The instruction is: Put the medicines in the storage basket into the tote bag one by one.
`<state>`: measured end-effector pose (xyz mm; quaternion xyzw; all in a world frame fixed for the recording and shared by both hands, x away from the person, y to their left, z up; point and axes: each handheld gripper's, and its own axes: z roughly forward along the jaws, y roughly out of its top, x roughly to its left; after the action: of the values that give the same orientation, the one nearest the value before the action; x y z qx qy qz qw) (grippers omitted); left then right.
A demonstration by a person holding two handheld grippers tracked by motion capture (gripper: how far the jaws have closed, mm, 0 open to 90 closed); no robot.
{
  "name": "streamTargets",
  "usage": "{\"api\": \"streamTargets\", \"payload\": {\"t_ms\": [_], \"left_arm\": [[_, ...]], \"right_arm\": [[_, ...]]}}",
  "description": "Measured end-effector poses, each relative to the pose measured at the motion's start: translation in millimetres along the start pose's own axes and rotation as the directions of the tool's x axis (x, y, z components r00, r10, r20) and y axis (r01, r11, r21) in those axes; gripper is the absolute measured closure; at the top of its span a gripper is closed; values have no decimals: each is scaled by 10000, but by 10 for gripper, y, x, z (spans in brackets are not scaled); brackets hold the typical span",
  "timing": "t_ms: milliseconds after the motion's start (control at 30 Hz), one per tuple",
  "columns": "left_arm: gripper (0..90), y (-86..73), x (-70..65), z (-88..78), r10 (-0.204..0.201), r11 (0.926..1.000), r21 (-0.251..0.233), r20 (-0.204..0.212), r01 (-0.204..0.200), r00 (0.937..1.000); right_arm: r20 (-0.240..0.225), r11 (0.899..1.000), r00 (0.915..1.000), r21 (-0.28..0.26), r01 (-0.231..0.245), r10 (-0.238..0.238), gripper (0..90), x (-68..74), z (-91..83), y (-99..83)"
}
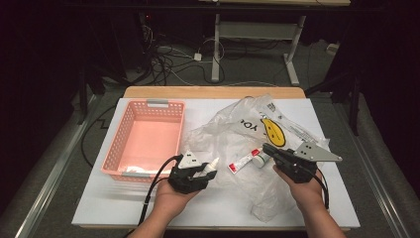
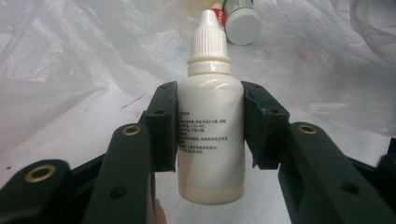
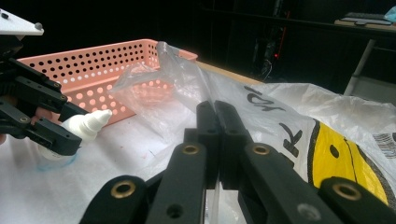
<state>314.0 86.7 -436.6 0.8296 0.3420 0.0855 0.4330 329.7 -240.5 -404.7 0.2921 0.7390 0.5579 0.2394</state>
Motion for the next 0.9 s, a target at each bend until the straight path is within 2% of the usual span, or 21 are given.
{"api": "streamTargets", "payload": {"t_ms": [133, 400, 600, 900], "left_arm": [[578, 59, 2, 69, -14, 10000, -74, 73, 15, 10000], [578, 222, 14, 326, 264, 9996, 46, 91, -264, 9996], [578, 334, 11, 490, 271, 9996, -101, 115, -270, 9996], [578, 527, 11, 683, 597, 9979, -234, -196, -602, 9980]], "right_arm": [[-2, 10000, 10000, 24, -26, 26, 900, 7, -3, 5], [-11, 10000, 10000, 72, -10, 10, 900, 10, 10, -3], [0, 10000, 10000, 37, -42, 42, 900, -9, -1, -3], [-39, 10000, 10000, 24, -92, 92, 900, -9, 18, 0]]}}
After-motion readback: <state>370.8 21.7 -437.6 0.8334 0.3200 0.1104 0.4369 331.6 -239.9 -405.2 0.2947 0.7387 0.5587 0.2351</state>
